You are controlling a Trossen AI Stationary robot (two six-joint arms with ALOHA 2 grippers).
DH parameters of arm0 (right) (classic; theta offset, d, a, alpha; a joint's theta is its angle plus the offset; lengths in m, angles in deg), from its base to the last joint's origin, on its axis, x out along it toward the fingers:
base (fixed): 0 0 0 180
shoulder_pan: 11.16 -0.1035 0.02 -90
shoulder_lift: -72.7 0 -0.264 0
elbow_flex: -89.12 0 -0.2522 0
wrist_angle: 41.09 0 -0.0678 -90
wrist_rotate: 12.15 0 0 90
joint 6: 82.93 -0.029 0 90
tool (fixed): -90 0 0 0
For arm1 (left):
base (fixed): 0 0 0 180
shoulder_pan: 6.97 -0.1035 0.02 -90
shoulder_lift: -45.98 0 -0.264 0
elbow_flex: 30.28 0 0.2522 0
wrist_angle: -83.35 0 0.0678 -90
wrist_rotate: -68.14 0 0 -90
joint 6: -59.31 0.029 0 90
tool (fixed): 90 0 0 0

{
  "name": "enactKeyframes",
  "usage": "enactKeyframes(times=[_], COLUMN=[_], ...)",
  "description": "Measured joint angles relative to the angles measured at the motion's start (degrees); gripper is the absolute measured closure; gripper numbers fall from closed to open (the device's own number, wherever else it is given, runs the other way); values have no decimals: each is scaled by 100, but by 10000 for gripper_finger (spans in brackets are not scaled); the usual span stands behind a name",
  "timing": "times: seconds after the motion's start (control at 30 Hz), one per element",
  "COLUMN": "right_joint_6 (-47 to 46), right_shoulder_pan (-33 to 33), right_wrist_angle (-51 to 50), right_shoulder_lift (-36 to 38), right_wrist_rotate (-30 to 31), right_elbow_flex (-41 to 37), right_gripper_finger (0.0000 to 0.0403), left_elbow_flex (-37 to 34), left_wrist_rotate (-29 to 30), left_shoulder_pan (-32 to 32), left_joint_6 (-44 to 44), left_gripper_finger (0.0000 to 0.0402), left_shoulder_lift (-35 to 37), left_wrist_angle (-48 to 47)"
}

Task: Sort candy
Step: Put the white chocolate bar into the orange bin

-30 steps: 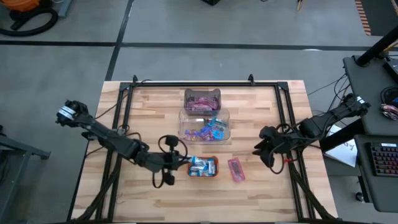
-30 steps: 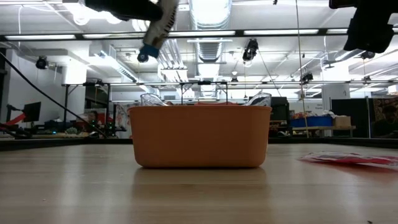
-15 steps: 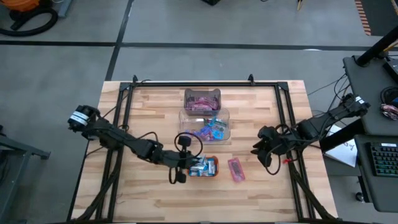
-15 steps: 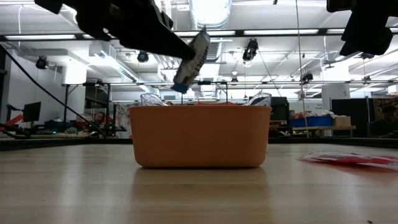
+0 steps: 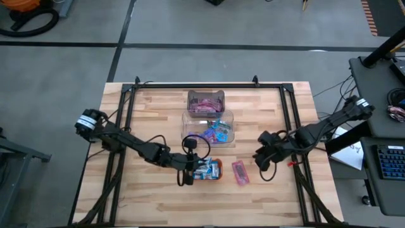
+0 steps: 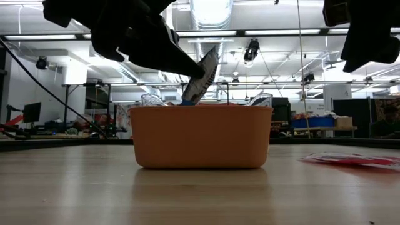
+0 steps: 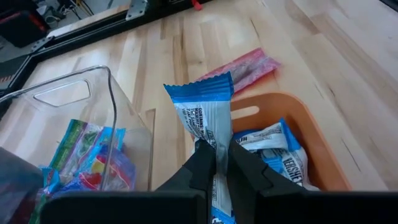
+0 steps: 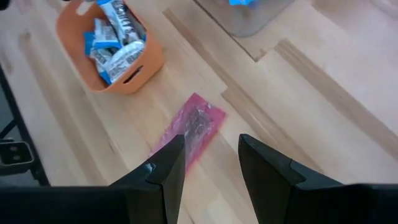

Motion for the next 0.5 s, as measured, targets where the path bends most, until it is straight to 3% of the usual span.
enactKeyframes(times=[0.4,0.5], right_joint_6=[-58,-61], right_shoulder_pan=[0,0], right_wrist_angle=[0,1], right_shoulder_lift=[-381,-445], right_wrist_rotate=[-38,-38], right_elbow_flex=[0,0], right_gripper_finger=[262,262], left_elbow_flex=[0,0], left_wrist_rotate=[-7,-308], left_shoulder_pan=[-26,-31], left_joint_6=[-53,-294], left_gripper_finger=[388,388], left_shoulder_lift=[0,-1], left_wrist_angle=[13,44])
